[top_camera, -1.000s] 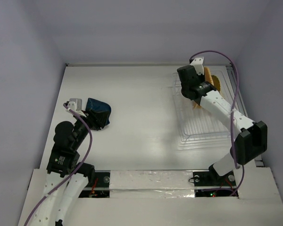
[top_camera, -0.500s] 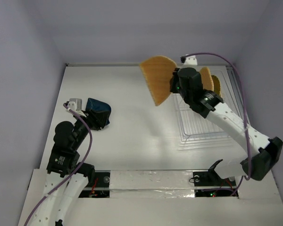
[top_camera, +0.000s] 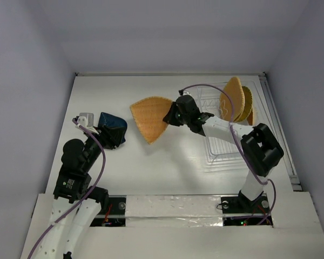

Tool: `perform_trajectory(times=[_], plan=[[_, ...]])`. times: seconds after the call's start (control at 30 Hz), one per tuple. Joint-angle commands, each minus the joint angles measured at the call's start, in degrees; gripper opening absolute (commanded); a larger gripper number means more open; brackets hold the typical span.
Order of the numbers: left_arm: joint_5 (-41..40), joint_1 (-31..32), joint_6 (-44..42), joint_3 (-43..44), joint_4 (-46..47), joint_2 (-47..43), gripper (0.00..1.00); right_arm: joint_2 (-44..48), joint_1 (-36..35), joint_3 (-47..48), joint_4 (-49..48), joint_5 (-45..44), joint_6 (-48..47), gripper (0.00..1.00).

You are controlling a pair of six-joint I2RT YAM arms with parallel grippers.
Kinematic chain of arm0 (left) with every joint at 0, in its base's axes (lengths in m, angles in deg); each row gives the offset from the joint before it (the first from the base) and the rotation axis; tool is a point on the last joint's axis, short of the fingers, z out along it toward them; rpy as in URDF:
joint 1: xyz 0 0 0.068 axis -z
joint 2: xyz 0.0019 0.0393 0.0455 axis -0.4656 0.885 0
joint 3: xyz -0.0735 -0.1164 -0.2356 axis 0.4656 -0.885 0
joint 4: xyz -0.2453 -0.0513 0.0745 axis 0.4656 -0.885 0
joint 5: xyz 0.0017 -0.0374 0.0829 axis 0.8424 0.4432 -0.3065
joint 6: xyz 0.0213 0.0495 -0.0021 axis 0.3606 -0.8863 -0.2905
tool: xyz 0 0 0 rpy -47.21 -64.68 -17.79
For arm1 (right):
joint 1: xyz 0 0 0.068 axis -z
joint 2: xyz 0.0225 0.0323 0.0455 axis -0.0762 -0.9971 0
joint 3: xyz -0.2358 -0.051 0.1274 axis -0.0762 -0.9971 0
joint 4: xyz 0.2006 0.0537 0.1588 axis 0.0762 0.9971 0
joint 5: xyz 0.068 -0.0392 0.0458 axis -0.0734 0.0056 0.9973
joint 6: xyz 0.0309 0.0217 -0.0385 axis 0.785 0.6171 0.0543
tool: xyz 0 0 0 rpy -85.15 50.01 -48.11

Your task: Unload the plates from the dish rack

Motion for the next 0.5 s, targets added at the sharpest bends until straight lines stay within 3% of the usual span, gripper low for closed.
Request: perform_trajectory(times=[0.0, 0.23, 0.4, 0.43, 0.47], plan=[[0.18, -0.22, -0.11, -0.32, 2.7, -0.5, 0.39, 1.5, -0.11, -1.83, -12.65, 2.38, 5.96, 0.0], [0.27, -0.22, -0.02, -0.4, 2.7, -0.5, 0.39, -0.61, -0.11, -11.14, -19.84, 4.14, 7.99, 0.05], [0.53, -0.22, -0.11, -0.4, 2.88, 0.03, 0.39, -0.79, -0.11, -15.72, -21.44, 3.44, 8.87, 0.16], [0.45, -0.22, -0.02, -0.4, 2.88, 0.11, 0.39, -0.09, -0.11, -16.08, -21.44, 2.56, 8.87, 0.32], [0.36, -0.22, -0.02, -0.4, 2.79, 0.03, 0.39, 0.43, -0.11, -16.78, -21.44, 2.03, 8.43, 0.41]])
